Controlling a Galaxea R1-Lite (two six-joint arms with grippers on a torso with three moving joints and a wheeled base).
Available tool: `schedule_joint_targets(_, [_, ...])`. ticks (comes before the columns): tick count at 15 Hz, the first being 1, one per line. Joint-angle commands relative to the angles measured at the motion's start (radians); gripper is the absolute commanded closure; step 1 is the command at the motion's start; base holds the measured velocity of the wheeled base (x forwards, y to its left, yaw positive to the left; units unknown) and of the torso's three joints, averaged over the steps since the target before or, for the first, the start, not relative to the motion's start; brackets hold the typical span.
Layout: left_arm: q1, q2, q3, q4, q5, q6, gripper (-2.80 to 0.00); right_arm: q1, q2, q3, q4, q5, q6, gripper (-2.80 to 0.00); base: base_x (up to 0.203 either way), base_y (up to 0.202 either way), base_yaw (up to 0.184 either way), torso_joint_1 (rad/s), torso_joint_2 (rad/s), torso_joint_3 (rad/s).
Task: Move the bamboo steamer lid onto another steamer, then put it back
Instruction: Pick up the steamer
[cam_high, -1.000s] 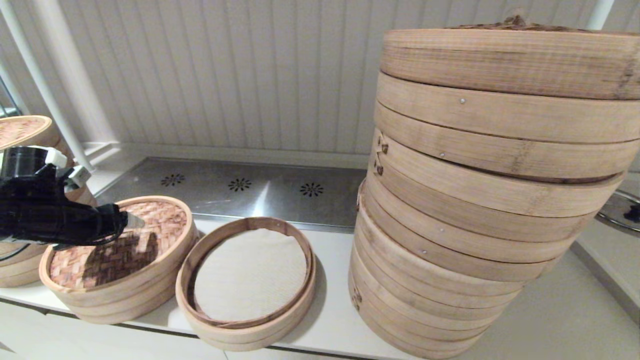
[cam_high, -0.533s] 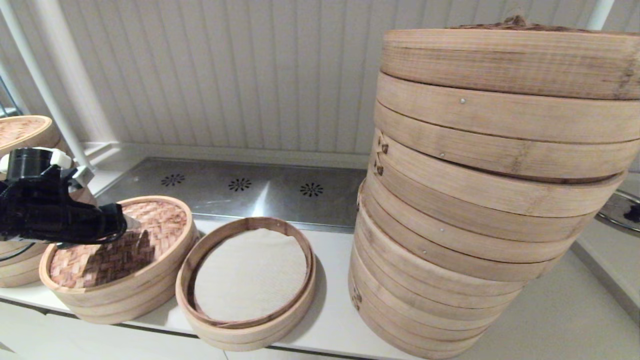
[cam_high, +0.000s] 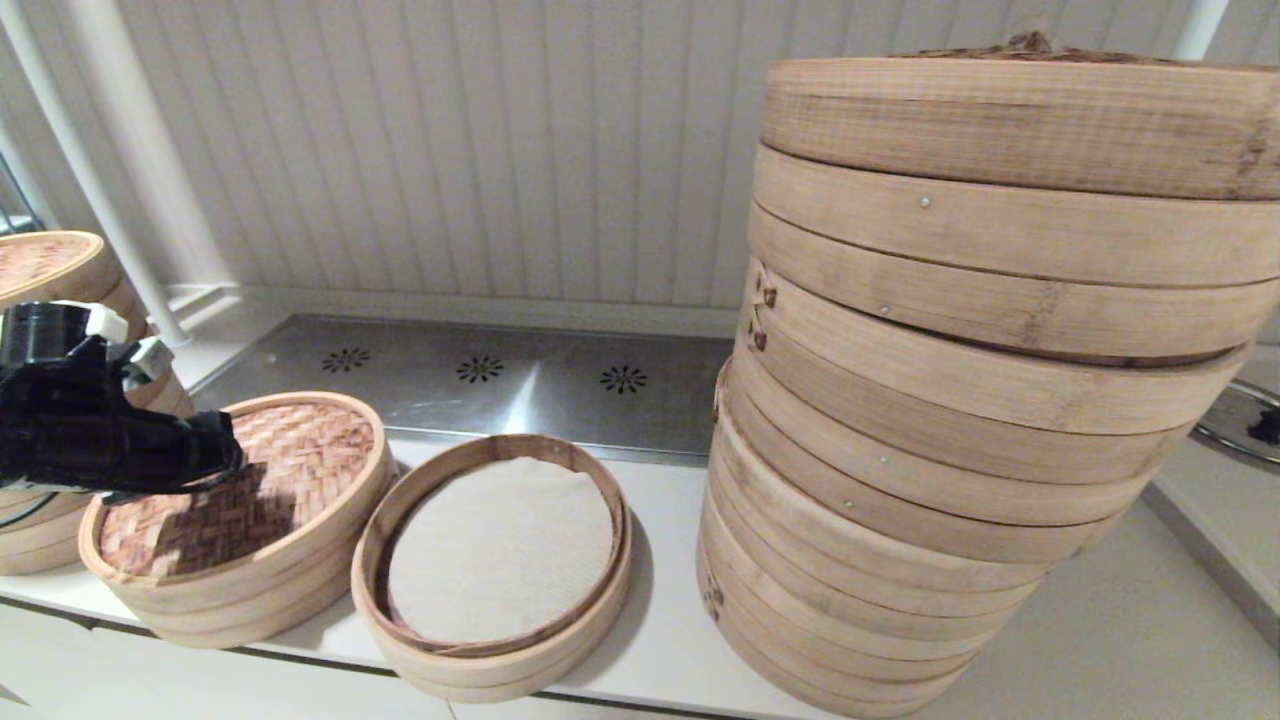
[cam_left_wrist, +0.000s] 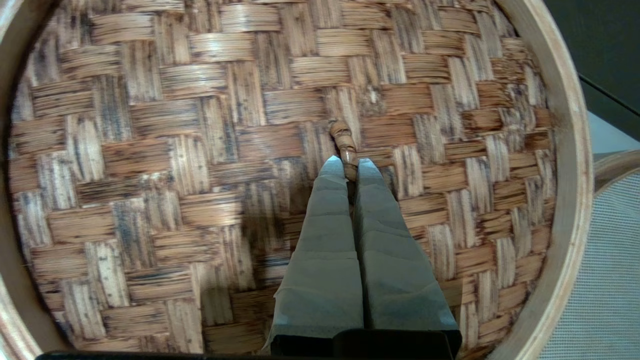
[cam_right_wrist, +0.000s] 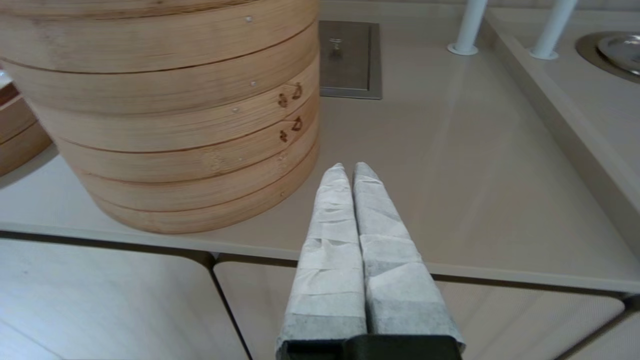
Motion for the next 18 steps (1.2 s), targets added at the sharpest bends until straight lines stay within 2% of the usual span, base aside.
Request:
schedule_joint_targets(1, [0.003,0.001,-0.001,0.002,-0.003,-0.001,0.0,0.001,0.001,0.0,0.0,0.0,0.0,0.0,0.0,0.0,0.0,0.0,0.0,0.0])
schedule_joint_targets(10, [0.003,-0.06,-0.025,0.004,-0.009,-0.006,0.0,0.001,0.001,0.0,0.0,0.0,0.0,0.0,0.0,0.0,0.0,0.0,0.0,0.0])
schedule_joint_targets(18, [-0.011,-0.085,-0.016,-0.018,-0.032,-0.055,0.0,0.001,0.001,0.0,0.0,0.0,0.0,0.0,0.0,0.0,0.0,0.0,0.0,0.0])
